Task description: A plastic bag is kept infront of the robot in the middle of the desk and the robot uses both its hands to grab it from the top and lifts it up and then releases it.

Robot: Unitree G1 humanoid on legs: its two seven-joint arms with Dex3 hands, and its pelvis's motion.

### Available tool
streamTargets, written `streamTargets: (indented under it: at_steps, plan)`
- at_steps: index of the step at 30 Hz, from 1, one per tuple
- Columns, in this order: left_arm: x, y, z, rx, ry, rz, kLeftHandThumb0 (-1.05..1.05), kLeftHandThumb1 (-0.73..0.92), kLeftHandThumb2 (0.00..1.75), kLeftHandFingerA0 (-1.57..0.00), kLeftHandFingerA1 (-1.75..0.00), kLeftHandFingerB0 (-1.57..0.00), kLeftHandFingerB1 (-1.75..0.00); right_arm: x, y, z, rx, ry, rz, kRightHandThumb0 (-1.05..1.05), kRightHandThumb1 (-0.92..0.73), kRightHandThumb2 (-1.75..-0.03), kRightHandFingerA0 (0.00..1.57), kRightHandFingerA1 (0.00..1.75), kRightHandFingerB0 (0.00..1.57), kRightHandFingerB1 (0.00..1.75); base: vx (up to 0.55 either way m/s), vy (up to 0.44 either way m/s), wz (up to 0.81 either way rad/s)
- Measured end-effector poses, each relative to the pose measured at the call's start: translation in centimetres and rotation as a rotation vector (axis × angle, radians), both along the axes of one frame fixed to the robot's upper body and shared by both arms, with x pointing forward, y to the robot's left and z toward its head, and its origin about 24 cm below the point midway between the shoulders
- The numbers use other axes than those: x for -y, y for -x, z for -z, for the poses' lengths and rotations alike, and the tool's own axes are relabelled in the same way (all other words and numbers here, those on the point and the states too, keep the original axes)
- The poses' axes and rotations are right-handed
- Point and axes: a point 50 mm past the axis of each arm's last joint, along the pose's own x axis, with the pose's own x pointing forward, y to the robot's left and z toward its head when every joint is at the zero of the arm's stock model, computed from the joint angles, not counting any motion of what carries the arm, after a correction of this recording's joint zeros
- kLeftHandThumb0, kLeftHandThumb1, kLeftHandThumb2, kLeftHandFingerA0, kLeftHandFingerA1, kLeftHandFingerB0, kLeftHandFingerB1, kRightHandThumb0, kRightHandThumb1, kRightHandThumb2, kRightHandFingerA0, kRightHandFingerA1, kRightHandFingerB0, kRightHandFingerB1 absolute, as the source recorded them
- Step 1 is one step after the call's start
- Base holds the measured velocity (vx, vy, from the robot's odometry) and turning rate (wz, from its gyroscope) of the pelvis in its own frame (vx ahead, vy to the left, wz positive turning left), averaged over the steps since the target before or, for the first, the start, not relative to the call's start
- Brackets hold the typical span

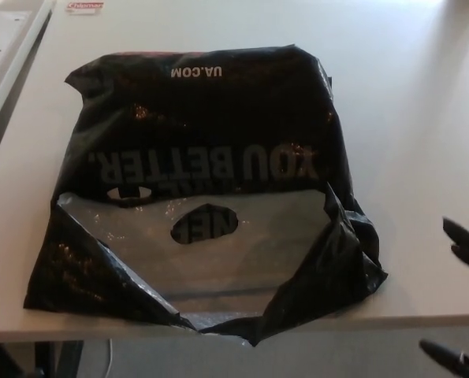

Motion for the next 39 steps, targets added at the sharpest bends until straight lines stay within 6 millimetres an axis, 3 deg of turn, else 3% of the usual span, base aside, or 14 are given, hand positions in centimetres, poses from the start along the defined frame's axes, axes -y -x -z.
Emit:
streamTargets:
  at_steps: [2, 4, 8, 16, 18, 19, 20, 21, 28, 31, 33, 35, 37, 39]
  plan:
    - [-1.0, -1.1, -1.4, 0.081, -0.030, -0.004, -0.27, 0.48, 0.54, -0.46, -0.36, -0.30, -0.31, -0.1, -1.1, -1.6, 0.085, 0.042, -0.017, -0.29, -0.38, -0.91, 0.00, 0.47, 0.00, 0.48, 0.00, 0.000, 0.00]
    - [-2.0, -1.9, -2.2, 0.138, -0.052, -0.013, -0.28, 0.48, 0.55, -0.44, -0.36, -0.31, -0.31, -0.3, -2.0, -2.7, 0.158, 0.080, -0.026, -0.47, -0.41, -0.71, 0.42, 0.54, 0.04, 0.23, 0.00, 0.000, 0.00]
    - [-3.2, -3.0, -2.3, 0.166, -0.064, -0.018, -0.30, 0.46, 0.54, -0.44, -0.35, -0.30, -0.31, -0.5, -3.4, -3.4, 0.228, 0.132, -0.019, -0.50, -0.41, -0.69, 0.33, 0.49, 0.06, 0.23, 0.00, 0.000, 0.00]
    - [-4.5, -4.4, -2.1, 0.085, -0.090, 0.055, -0.56, 0.40, 0.67, -0.31, -0.40, -0.09, -0.35, -0.9, -6.0, -3.1, 0.275, 0.221, -0.014, -0.53, -0.38, -0.69, 0.59, 0.60, 0.06, 0.22, 0.00, 0.000, 0.00]
    - [-4.6, -4.7, -2.4, 0.054, -0.094, 0.084, -0.55, 0.39, 0.66, -0.30, -0.40, -0.09, -0.35, -1.1, -6.4, -3.1, 0.279, 0.231, -0.016, -0.54, -0.38, -0.69, 0.56, 0.57, 0.07, 0.22, 0.00, 0.000, 0.00]
    - [-4.6, -4.8, -2.4, 0.046, -0.091, 0.091, -0.55, 0.39, 0.67, -0.26, -0.40, -0.07, -0.34, -1.1, -6.5, -3.0, 0.277, 0.233, -0.017, -0.52, -0.45, -0.54, 0.29, 0.39, 0.05, 0.25, 0.00, 0.000, 0.00]
    - [-4.6, -4.9, -2.5, 0.033, -0.088, 0.100, -0.56, 0.39, 0.67, -0.26, -0.40, -0.07, -0.34, -1.2, -6.7, -3.0, 0.276, 0.237, -0.018, -0.31, -0.25, -0.83, 0.01, 0.48, 0.00, 0.49, 0.00, 0.000, 0.00]
    - [-4.6, -5.0, -2.5, 0.018, -0.085, 0.112, -0.58, 0.39, 0.68, -0.26, -0.40, -0.08, -0.34, -1.2, -6.8, -2.9, 0.274, 0.241, -0.019, -0.56, -0.38, -0.69, 0.17, 0.46, 0.05, 0.21, 0.00, 0.000, 0.00]
    - [-4.9, -6.0, -2.9, -0.069, -0.076, 0.163, -0.54, 0.40, 0.67, -0.30, -0.40, -0.14, -0.35, -1.6, -7.5, -2.6, 0.259, 0.256, -0.032, -0.54, -0.36, -0.73, 0.24, 0.50, 0.00, 0.18, 0.00, 0.000, 0.00]
    - [-4.8, -6.6, -2.7, -0.110, -0.060, 0.183, -0.55, 0.40, 0.67, -0.29, -0.39, -0.12, -0.35, -1.8, -7.5, -2.4, 0.249, 0.255, -0.039, -0.55, -0.46, -0.54, 0.31, 0.40, 0.03, 0.26, 0.00, 0.000, 0.00]
    - [-4.8, -6.9, -2.5, -0.138, -0.049, 0.195, -0.55, 0.40, 0.68, -0.28, -0.39, -0.11, -0.36, -1.9, -7.5, -2.3, 0.245, 0.254, -0.043, -0.63, -0.40, -0.73, 0.36, 0.53, 0.04, 0.27, 0.00, 0.000, 0.00]
    - [-4.8, -7.3, -2.4, -0.164, -0.035, 0.203, -0.56, 0.40, 0.68, -0.28, -0.40, -0.11, -0.36, -2.1, -7.5, -2.1, 0.241, 0.248, -0.048, -0.58, -0.48, -0.56, 0.38, 0.45, 0.06, 0.24, 0.00, 0.000, 0.00]
    - [-4.8, -7.7, -2.2, -0.190, -0.021, 0.210, -0.57, 0.39, 0.68, -0.27, -0.39, -0.09, -0.35, -2.4, -7.5, -1.9, 0.236, 0.241, -0.055, -0.33, -0.27, -0.85, 0.01, 0.48, 0.00, 0.50, 0.00, 0.000, 0.00]
    - [-4.7, -8.1, -1.9, -0.217, -0.002, 0.221, -0.57, 0.39, 0.68, -0.27, -0.39, -0.08, -0.35, -2.8, -7.4, -1.7, 0.230, 0.230, -0.063, -0.34, -0.28, -0.86, 0.00, 0.48, 0.00, 0.50, 0.00, 0.000, 0.00]
